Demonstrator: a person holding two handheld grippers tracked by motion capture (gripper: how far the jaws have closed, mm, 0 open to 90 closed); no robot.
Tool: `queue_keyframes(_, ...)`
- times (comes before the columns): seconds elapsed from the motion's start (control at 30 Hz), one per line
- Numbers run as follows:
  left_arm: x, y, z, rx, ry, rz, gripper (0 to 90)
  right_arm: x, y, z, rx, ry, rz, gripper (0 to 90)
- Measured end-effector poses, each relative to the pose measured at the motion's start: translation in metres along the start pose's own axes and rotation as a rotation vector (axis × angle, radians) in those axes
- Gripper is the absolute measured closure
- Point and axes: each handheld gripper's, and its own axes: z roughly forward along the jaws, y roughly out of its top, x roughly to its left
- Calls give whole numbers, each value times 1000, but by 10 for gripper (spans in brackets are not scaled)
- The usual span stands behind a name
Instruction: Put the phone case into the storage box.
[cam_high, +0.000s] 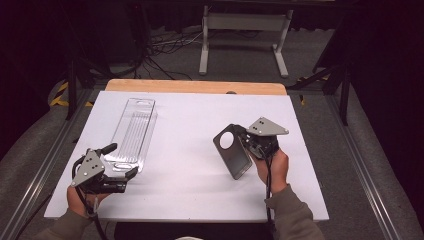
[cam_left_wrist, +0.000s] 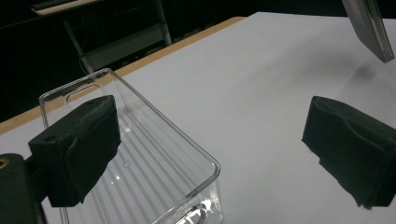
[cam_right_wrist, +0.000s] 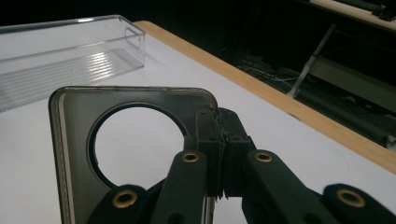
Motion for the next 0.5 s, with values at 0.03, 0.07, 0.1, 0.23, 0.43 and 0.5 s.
queue_keyframes(0.03, 0, 2, 0, 1, -5, -8, 47, 0, 0, 0, 0, 0, 0, 889)
queue_keyframes(0.07, 0, 3, 1, -2, -6, -7, 47, 0, 0, -1, -16, -4, 6, 889)
queue_keyframes(0.1, -1, 5, 3, -11, -12, -12, 47, 1, 0, -2, -31, -14, 7, 889)
queue_keyframes(0.23, -4, 11, 8, -8, -5, -14, 47, 2, 0, -1, -44, -23, 15, 889)
queue_keyframes(0.43, -14, 22, 18, -29, -39, -24, 52, 7, 0, -1, -73, -35, 18, 889)
queue_keyframes(0.5, -18, 26, 22, -36, -49, -25, 53, 8, 0, -1, -80, -38, 20, 889)
